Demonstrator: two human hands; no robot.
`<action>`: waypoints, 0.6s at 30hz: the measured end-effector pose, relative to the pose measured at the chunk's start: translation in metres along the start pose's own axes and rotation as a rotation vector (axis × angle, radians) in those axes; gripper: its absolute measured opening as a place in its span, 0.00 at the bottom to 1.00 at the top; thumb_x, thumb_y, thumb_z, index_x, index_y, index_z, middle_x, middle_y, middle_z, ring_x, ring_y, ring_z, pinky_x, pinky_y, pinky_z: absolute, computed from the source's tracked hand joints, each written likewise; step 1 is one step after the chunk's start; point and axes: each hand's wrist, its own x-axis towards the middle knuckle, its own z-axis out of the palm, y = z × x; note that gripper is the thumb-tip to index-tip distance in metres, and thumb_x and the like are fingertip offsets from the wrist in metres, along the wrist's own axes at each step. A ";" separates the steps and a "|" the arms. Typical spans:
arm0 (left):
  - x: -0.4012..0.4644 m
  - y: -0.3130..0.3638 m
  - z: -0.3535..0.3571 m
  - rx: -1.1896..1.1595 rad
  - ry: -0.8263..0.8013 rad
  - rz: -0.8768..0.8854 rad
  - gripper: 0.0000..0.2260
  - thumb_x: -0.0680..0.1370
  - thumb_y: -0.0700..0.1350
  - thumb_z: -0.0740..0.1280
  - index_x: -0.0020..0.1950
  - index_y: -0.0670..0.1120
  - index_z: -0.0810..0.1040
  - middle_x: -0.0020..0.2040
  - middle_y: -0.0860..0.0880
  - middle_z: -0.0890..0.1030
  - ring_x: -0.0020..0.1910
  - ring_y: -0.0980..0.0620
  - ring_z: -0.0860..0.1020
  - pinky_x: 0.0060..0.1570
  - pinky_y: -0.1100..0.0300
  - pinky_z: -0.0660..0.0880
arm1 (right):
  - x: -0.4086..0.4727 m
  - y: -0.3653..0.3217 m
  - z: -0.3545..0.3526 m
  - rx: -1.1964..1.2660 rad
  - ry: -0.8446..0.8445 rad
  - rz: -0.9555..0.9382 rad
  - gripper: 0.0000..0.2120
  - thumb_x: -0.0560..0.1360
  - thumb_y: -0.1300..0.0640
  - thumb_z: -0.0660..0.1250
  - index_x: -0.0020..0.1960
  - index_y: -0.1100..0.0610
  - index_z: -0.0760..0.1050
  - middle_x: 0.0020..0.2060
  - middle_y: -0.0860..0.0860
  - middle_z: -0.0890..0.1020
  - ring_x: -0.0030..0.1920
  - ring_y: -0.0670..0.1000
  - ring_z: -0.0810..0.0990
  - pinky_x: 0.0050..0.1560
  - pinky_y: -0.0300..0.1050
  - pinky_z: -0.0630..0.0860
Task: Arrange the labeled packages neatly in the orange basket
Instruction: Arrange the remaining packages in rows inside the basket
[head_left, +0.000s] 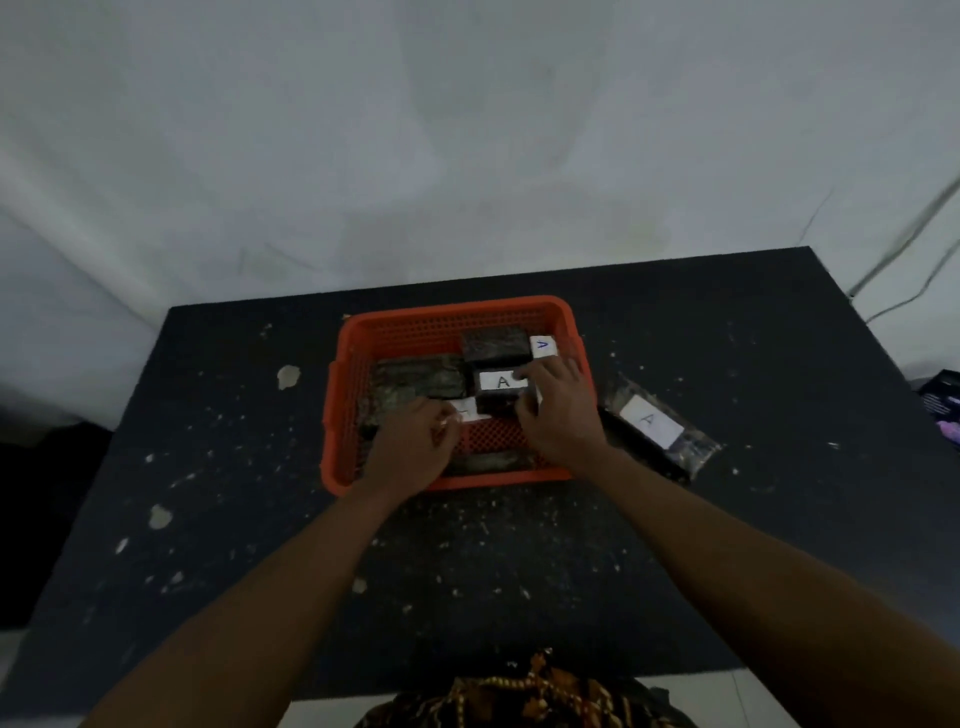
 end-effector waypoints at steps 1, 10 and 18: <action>-0.002 -0.010 -0.010 0.021 0.041 0.004 0.07 0.79 0.46 0.65 0.52 0.47 0.80 0.50 0.49 0.80 0.50 0.52 0.76 0.52 0.57 0.73 | 0.000 -0.010 0.009 0.038 -0.046 -0.038 0.10 0.73 0.61 0.65 0.54 0.57 0.78 0.52 0.53 0.79 0.55 0.53 0.74 0.56 0.49 0.72; -0.038 -0.066 -0.049 0.166 0.254 -0.245 0.19 0.75 0.49 0.67 0.65 0.49 0.71 0.64 0.47 0.69 0.63 0.46 0.67 0.62 0.47 0.67 | 0.003 -0.071 0.076 0.067 -0.348 -0.119 0.09 0.73 0.61 0.67 0.52 0.60 0.78 0.51 0.58 0.78 0.54 0.58 0.75 0.52 0.52 0.73; -0.044 -0.096 -0.041 -0.322 0.003 -0.535 0.22 0.82 0.52 0.60 0.73 0.45 0.63 0.68 0.44 0.74 0.64 0.46 0.74 0.61 0.54 0.71 | 0.021 -0.081 0.113 0.099 -0.392 0.139 0.28 0.71 0.54 0.72 0.66 0.55 0.65 0.64 0.58 0.69 0.59 0.59 0.73 0.55 0.45 0.69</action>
